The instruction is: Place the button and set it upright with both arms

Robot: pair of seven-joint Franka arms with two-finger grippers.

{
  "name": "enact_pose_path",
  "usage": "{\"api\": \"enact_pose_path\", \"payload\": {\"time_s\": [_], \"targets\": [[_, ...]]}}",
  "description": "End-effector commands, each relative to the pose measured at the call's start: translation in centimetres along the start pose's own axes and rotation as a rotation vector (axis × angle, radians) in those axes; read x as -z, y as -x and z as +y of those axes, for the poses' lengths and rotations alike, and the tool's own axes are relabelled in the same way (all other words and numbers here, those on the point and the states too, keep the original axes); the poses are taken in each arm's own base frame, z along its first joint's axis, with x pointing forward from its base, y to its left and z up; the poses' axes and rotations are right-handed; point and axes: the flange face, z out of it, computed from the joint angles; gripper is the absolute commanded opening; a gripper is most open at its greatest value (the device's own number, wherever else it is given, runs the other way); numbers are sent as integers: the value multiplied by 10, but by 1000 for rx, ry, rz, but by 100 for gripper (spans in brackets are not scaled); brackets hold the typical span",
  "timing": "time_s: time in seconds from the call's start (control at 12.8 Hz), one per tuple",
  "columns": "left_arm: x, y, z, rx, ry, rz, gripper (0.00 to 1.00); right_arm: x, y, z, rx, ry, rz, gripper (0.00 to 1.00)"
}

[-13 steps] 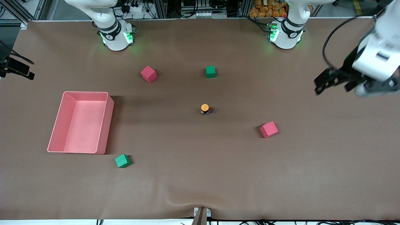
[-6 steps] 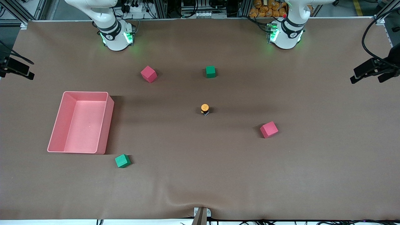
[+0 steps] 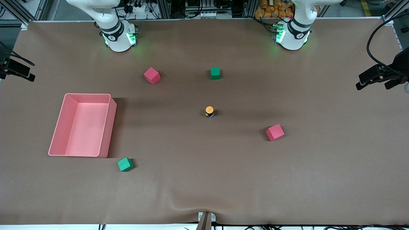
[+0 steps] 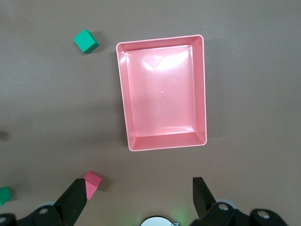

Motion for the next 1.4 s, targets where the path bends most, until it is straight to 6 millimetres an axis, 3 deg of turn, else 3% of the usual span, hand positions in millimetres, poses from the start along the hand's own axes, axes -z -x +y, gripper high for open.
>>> {"api": "enact_pose_path", "payload": {"time_s": [0.0,0.78,1.32], "targets": [[5,4,2,10,-21,8,100,5,5,-1,-8,13,3,100],[6,4,3,-96,-37,11,100,5,4,-2,-8,10,3,100],[1,1,6,-76,-23,2,100,3,2,-2,-8,10,1,100]]}}
